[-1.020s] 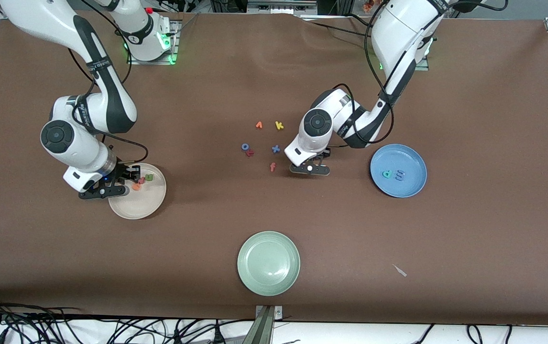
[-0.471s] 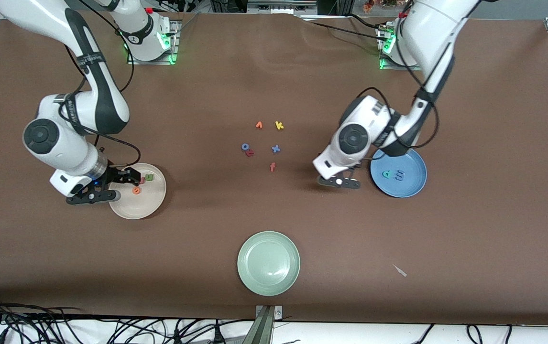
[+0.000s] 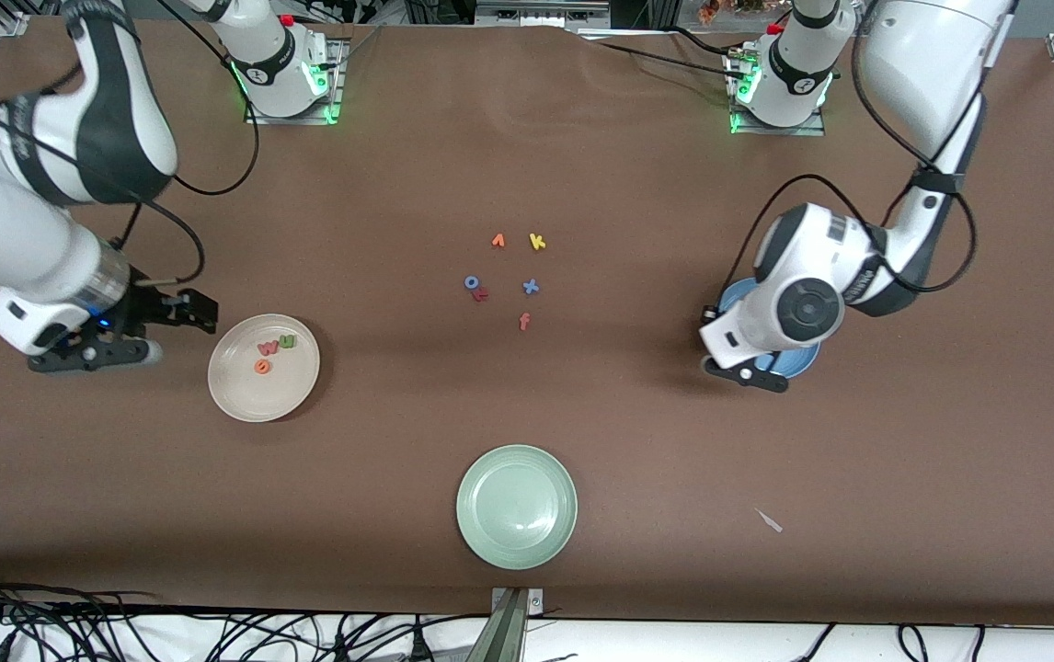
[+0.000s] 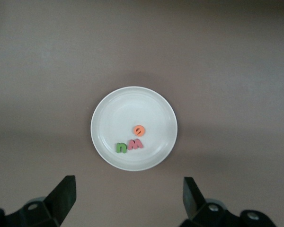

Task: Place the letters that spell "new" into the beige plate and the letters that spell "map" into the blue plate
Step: 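Drop the D on the blue plate while the right arm returns to rest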

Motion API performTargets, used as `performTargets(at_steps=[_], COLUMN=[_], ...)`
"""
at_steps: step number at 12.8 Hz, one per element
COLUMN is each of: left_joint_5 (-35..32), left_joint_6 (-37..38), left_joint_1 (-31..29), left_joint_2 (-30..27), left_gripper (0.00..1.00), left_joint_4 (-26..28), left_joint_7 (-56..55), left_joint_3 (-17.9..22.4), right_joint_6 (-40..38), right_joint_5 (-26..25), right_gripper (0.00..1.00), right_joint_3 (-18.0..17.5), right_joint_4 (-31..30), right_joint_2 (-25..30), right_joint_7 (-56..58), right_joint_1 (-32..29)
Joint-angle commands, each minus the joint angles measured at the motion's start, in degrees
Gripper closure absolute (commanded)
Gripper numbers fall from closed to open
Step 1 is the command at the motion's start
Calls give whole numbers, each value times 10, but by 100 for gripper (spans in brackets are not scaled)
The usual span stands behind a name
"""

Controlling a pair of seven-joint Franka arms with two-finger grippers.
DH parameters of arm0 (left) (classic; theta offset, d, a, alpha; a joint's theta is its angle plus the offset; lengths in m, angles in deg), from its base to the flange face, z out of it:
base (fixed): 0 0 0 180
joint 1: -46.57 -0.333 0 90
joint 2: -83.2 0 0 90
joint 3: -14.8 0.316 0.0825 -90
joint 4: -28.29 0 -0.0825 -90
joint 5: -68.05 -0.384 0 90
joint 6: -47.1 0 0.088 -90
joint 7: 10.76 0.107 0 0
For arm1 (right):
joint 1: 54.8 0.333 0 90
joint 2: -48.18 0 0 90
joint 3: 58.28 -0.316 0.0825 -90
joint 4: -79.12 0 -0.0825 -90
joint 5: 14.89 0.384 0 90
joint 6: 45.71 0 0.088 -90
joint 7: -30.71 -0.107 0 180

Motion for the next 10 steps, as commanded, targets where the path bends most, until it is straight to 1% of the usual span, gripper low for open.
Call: performTargets(at_steps=[1, 3, 5, 7, 8, 9, 10], left_joint_5=[4, 4, 2, 2, 2, 2, 3], left_joint_6=[8, 8, -8, -38, -39, -47, -65], left_joint_1=[-34, -51, -57, -57, -57, -59, -58], left_joint_2=[-16, -17, -14, -27, -32, -45, -62], left_gripper=[90, 90, 87, 87, 86, 82, 65], left_joint_4=[21, 32, 55, 94, 114, 142, 171], left_joint_7=[59, 74, 86, 94, 94, 94, 94], left_joint_3=[-5, -5, -5, -7, -7, -7, -8], right_joint_6=[-48, -92, -109, -127, -133, -138, -150], right_joint_5=[-2, -3, -3, -2, -1, -2, -3], right_gripper=[0, 0, 0, 0, 0, 0, 0], right_joint_3=[-18, -14, -14, -3, -3, -4, -3], right_joint_4=[10, 43, 59, 78, 87, 87, 88], right_joint_2=[33, 34, 34, 30, 28, 28, 28], right_joint_7=[8, 8, 9, 12, 12, 12, 11], right_joint_1=[-25, -27, -27, -25, -25, -25, -24])
